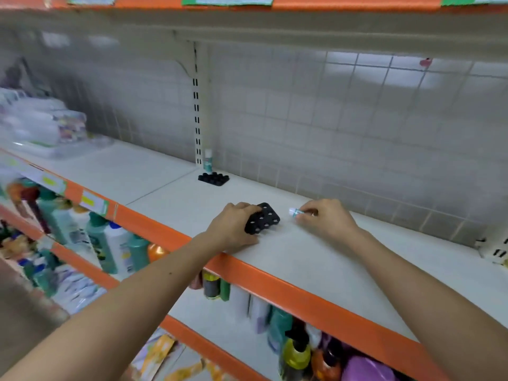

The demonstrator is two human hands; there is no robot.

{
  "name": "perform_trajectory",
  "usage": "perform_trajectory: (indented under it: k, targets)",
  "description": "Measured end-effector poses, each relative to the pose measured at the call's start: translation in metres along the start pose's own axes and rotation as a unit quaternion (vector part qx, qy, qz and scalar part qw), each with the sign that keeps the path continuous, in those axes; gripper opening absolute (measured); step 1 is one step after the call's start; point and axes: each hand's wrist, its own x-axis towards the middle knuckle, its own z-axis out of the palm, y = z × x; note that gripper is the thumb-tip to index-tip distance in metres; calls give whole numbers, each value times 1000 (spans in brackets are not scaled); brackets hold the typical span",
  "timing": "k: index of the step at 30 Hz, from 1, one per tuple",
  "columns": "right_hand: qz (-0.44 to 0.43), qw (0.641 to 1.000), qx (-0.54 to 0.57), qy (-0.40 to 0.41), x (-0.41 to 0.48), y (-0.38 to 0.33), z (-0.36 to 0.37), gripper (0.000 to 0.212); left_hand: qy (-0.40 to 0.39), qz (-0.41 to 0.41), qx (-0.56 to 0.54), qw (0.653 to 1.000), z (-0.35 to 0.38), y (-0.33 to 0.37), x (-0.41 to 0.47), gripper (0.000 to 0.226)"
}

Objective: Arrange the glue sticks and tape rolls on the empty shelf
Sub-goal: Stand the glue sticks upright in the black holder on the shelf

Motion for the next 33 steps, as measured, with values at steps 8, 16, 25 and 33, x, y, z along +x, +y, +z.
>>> perform_trajectory:
  k: [8,16,25,33]
  targets:
    - [-6,1000,1,-22,60,-51,41,31,13,-23,-33,999,-17,-81,11,74]
    - [0,999,-39,-18,118,-57,59,31,-22,25,-52,998,-28,-116,70,72]
    - [69,995,-70,13,158,-69,53,46,-41,140,-69,987,-45,-136,133,65]
    - [153,985,-45,63,131,-88,73,33,-78,221,-58,970,-46,-163,143,64]
